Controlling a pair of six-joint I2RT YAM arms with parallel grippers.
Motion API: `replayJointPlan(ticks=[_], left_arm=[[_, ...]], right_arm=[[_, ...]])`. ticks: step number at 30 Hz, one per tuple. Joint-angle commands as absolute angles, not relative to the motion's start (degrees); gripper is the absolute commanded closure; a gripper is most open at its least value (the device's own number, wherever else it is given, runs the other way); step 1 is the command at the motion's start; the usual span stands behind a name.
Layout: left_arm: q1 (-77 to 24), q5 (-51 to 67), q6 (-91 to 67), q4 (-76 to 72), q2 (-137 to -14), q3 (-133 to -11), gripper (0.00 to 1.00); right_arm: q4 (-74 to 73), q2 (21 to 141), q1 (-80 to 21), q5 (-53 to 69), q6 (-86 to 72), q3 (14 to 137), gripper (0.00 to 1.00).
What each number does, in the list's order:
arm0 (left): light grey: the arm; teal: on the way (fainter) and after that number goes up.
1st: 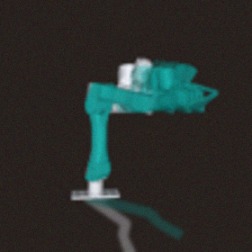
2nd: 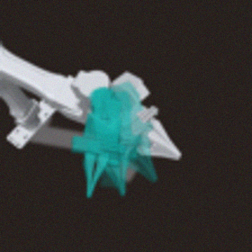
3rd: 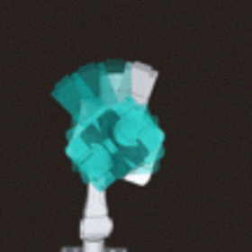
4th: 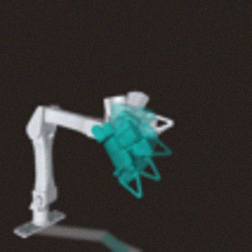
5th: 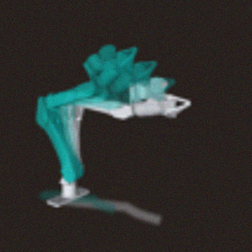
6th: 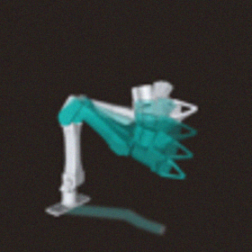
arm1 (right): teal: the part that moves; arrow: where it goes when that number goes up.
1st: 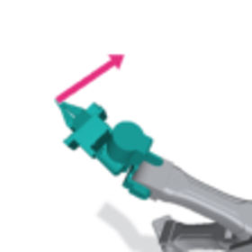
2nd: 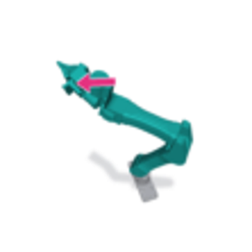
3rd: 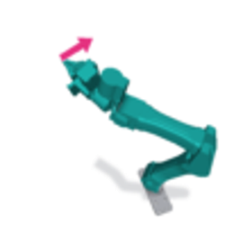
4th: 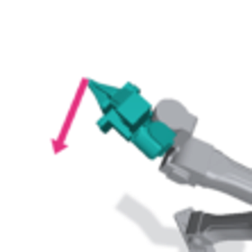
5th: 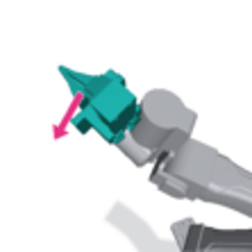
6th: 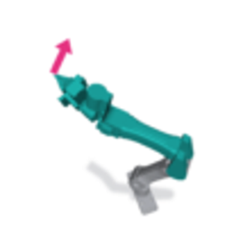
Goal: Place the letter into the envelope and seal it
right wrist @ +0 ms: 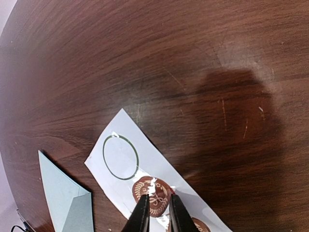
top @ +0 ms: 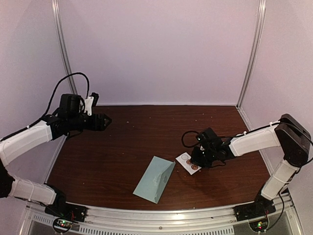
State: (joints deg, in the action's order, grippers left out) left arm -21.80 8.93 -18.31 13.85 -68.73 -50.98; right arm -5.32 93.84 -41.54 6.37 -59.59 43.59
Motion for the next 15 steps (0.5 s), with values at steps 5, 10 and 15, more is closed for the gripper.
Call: replayJointPlan(ticks=[5, 10, 15], left_arm=[[-21.6, 9.6, -17.5, 12.4, -68.7, -50.3, 0.20], [-21.6, 9.6, -17.5, 12.4, -68.8, -50.2, 0.20], [-21.6, 9.8, -17.5, 12.4, -69.1, -50.2, 0.20]], right_arm=[[-5.9, 95.5, -41.0, 5.1, -60.1, 44.9, 0.88], [-6.1, 95.8, -41.0, 4.6, -60.5, 44.8, 0.91], [-6.2, 95.5, -41.0, 4.3, -61.0, 44.7, 0.96]])
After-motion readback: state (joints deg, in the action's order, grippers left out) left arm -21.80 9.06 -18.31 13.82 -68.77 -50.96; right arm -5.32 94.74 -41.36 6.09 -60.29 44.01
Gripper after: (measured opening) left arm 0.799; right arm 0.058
